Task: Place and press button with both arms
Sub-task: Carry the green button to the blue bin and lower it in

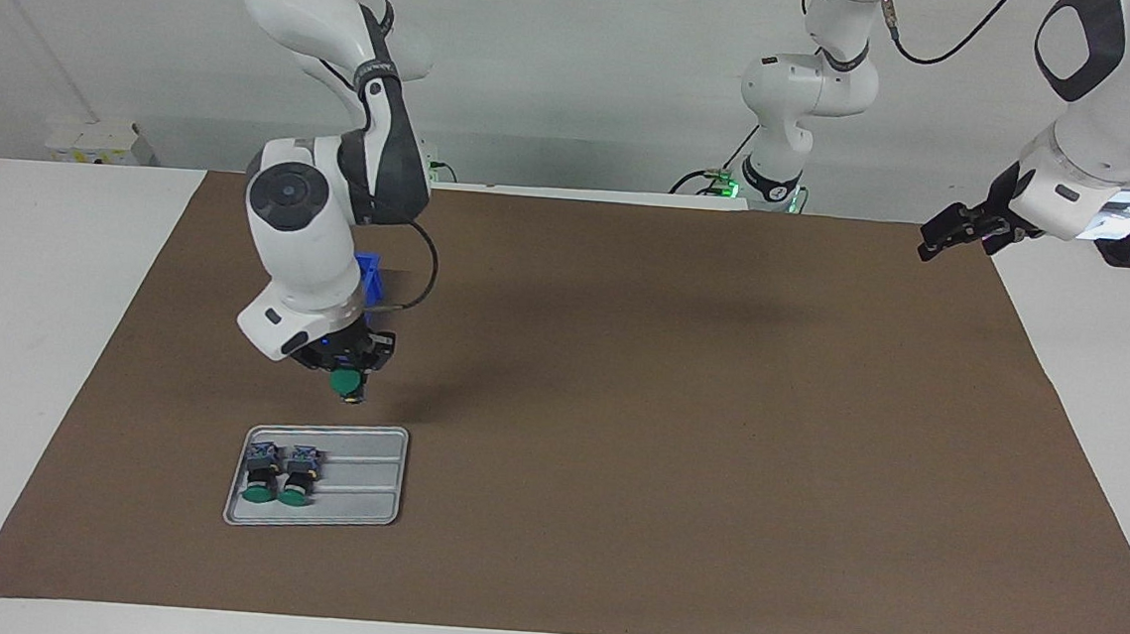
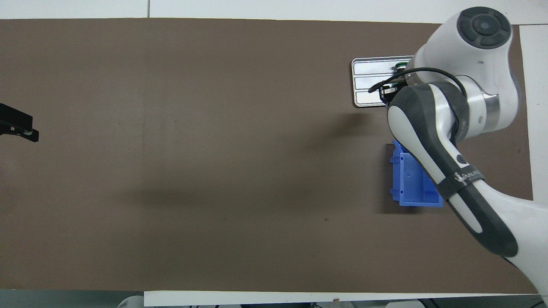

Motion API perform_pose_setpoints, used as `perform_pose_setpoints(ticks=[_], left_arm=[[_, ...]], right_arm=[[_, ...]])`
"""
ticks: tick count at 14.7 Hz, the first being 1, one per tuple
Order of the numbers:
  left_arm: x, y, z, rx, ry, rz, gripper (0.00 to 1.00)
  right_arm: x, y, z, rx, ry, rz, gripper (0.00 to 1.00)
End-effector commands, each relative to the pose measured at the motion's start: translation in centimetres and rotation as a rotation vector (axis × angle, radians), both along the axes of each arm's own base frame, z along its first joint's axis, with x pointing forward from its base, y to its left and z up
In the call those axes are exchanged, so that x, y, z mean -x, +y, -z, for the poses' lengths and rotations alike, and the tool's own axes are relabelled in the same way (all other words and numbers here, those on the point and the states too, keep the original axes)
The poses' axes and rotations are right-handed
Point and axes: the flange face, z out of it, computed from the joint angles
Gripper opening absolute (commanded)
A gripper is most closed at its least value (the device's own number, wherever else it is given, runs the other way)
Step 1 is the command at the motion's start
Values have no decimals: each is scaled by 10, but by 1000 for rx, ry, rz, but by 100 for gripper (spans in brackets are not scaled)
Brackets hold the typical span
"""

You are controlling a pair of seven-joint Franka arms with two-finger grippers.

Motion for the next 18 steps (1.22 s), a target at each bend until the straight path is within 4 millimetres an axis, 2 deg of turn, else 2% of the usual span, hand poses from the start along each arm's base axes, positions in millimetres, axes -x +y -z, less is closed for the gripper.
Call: perform_pose_setpoints(ticks=[1, 4, 6, 10, 14, 18], left_arm=[[3, 4, -4, -14, -15, 0, 100], [3, 4, -4, -14, -15, 0, 100], [3, 5, -4, -14, -15, -1, 100], [3, 4, -4, -14, -15, 0, 100], [4, 3, -3, -14, -9, 2, 100], [1, 3, -4, -10, -35, 23, 100]], right_arm=[[67, -19, 0, -11, -10, -15, 0], [103, -50, 15, -1, -50, -63, 0], [114, -66, 23, -7, -31, -23, 0], [123, -70, 35, -17, -12, -4, 0], [137, -69, 70, -18, -24, -10, 0], [143, -69, 84, -19, 2, -14, 2]])
